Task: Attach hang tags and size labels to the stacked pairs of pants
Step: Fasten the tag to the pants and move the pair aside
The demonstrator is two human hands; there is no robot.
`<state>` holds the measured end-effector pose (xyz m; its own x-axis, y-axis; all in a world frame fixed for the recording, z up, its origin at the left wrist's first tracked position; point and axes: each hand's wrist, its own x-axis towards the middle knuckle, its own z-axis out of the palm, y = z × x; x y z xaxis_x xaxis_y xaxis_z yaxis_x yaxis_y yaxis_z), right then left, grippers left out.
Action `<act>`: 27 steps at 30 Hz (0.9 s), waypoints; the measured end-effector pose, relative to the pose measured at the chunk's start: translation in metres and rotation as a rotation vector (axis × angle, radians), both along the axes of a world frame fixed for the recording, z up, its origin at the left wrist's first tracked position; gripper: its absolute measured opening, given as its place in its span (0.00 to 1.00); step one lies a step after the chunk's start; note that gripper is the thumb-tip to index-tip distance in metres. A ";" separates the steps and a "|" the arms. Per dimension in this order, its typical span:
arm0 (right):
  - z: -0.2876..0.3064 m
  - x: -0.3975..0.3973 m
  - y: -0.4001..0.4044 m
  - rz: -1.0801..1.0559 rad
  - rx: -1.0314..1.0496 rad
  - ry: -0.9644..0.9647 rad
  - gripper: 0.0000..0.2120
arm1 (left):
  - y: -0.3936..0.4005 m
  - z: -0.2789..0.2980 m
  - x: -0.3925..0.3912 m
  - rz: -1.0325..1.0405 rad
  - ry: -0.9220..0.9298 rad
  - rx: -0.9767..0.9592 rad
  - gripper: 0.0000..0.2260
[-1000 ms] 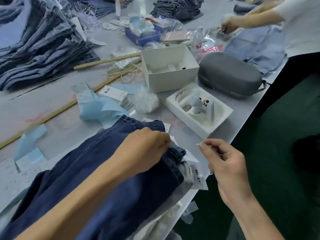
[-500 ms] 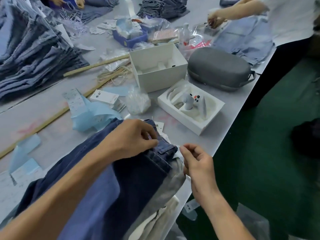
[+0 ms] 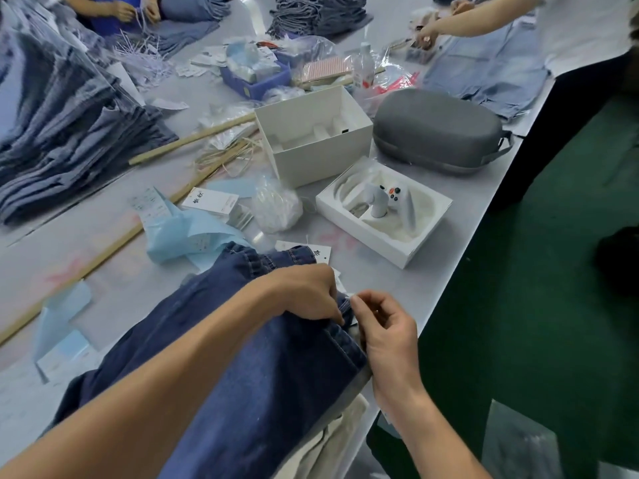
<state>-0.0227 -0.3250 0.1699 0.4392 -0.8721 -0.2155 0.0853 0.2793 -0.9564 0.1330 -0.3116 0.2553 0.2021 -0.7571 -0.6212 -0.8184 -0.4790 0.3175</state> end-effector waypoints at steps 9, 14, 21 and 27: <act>0.001 0.003 0.013 -0.060 -0.111 0.018 0.04 | 0.030 -0.004 0.021 0.345 0.453 -0.328 0.06; 0.006 0.010 0.011 -0.080 -0.187 0.020 0.04 | 0.037 -0.004 0.023 0.380 0.562 -0.429 0.07; 0.005 0.019 0.007 -0.039 -0.032 0.019 0.05 | 0.039 -0.014 0.023 0.272 0.333 -0.566 0.06; 0.019 0.011 -0.006 0.139 -0.262 0.172 0.06 | 0.046 -0.019 0.020 0.362 0.340 -0.710 0.04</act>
